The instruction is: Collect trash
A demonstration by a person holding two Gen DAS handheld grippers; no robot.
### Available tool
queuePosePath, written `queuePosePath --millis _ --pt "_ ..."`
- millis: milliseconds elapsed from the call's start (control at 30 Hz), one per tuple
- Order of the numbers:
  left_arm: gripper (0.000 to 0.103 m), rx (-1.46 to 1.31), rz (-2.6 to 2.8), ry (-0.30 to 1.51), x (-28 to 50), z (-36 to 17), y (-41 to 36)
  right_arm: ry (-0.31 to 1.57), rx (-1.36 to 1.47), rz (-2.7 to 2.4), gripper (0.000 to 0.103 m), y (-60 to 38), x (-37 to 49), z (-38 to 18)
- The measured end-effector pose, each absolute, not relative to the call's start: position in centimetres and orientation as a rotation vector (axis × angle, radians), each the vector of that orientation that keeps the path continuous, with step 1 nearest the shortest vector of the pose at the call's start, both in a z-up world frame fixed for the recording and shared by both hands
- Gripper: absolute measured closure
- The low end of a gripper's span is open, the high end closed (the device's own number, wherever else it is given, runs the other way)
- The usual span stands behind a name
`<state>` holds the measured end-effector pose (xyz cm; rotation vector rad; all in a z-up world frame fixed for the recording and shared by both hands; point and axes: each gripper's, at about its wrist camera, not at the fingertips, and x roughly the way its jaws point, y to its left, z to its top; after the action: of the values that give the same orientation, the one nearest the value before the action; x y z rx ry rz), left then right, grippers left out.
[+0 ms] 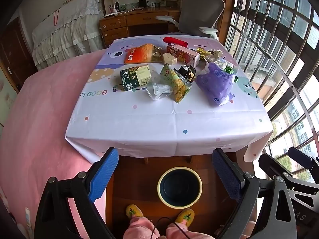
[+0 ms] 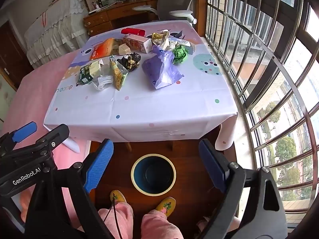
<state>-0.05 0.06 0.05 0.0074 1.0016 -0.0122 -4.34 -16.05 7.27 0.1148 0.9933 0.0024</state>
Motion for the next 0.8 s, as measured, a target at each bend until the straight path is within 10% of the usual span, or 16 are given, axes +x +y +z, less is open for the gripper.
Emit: queuePosePath --millis 800 --pt "0.007 -0.012 -0.003 1.030 0.0 -0.4 0.8 1.002 0.114 -0.001 0.017 -15.4 -4.1 6.7"
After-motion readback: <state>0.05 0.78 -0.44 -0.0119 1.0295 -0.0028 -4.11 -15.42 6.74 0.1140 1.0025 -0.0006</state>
